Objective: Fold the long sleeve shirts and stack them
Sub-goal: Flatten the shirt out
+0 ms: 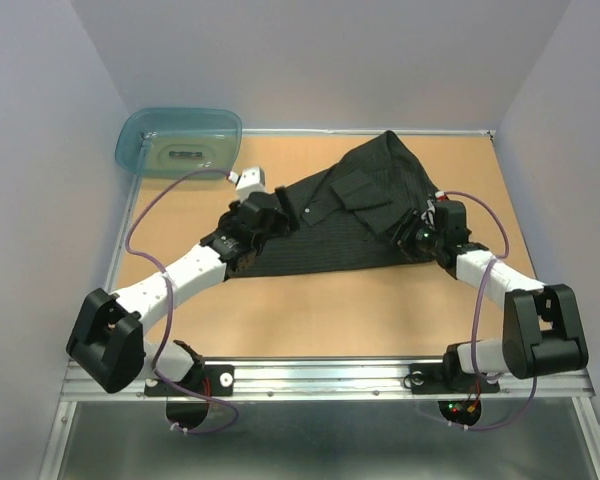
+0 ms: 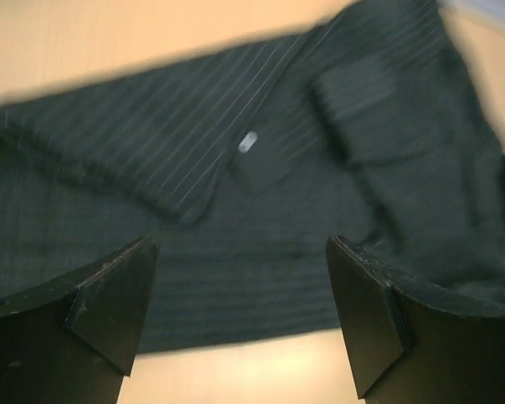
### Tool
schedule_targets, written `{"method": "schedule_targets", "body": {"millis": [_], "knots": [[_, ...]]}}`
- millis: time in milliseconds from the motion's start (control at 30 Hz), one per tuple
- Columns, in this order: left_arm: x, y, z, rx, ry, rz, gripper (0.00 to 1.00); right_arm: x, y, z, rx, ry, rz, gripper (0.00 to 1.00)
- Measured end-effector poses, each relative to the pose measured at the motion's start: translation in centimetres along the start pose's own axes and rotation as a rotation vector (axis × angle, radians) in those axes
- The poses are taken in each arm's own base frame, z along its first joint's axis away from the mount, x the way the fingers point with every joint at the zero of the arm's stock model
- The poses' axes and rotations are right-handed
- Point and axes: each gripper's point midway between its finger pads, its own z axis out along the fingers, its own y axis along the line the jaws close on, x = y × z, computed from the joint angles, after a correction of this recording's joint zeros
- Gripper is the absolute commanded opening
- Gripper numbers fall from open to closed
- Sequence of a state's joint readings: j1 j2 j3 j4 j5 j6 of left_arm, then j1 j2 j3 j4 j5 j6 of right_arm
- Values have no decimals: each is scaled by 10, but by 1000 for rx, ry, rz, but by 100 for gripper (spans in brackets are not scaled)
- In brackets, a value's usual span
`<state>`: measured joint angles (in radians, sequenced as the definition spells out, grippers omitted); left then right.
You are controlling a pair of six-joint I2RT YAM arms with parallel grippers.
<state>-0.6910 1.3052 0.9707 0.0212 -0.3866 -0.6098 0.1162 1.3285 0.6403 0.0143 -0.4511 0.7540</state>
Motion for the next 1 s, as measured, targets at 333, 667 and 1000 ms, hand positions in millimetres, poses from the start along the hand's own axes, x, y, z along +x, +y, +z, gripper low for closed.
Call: {"method": "schedule_targets", "body": {"millis": [333,667,1000], "knots": [[108,116,3,-226,301,-113,90,11,-12,22,-59,9,32,56],[122,156,20,-232,333,-340,90,10,-73,14,-15,-55,186,55],[116,149,28,-139,326,-436,90,-26,-84,-15,-31,-200,213,55]]}}
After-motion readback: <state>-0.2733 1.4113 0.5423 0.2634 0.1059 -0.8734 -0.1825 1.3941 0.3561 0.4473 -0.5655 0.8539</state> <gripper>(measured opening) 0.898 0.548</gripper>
